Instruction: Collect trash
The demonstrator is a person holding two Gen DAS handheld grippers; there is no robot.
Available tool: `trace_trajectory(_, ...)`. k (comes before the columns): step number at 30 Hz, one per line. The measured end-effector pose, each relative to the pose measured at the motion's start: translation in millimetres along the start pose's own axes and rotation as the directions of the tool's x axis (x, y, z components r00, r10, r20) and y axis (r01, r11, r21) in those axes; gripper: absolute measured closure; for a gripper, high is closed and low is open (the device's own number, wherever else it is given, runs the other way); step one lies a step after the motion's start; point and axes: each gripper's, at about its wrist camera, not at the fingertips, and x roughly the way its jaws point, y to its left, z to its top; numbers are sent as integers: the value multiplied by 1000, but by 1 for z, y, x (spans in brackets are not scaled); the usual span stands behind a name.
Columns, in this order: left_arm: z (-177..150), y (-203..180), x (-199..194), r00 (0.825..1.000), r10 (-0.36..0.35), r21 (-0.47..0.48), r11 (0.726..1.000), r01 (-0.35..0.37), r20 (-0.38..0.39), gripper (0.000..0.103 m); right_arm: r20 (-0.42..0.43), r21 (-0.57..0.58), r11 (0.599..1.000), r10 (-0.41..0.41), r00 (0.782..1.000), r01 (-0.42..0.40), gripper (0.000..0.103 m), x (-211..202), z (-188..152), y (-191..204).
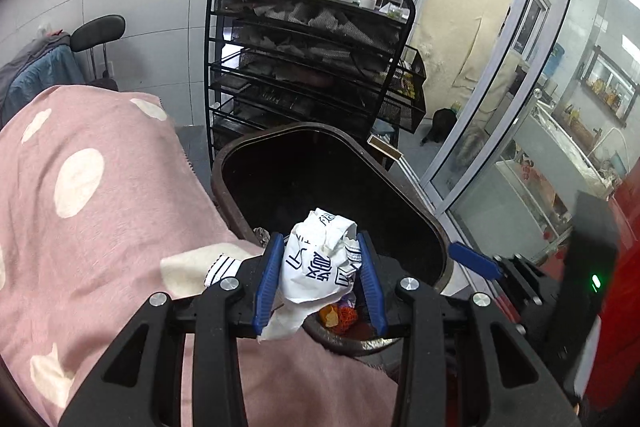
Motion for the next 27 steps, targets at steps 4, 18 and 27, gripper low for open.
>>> trace_trajectory(4,10,-3,20,999,-5,-3,1000,5,-36,65,-5,12,1000,-8,1000,8,32,-7,-10,-5)
trace_trajectory(18,27,-11,52,998,-24,-6,1000,24,-56,21,4,35,999,-26,1000,26,31,-22,-22,-17)
trace_trajectory(27,30,-6,41,999,-39,-30,999,38,-29,10,8,26,999,-30,1000,30,28,-27,-27,-15)
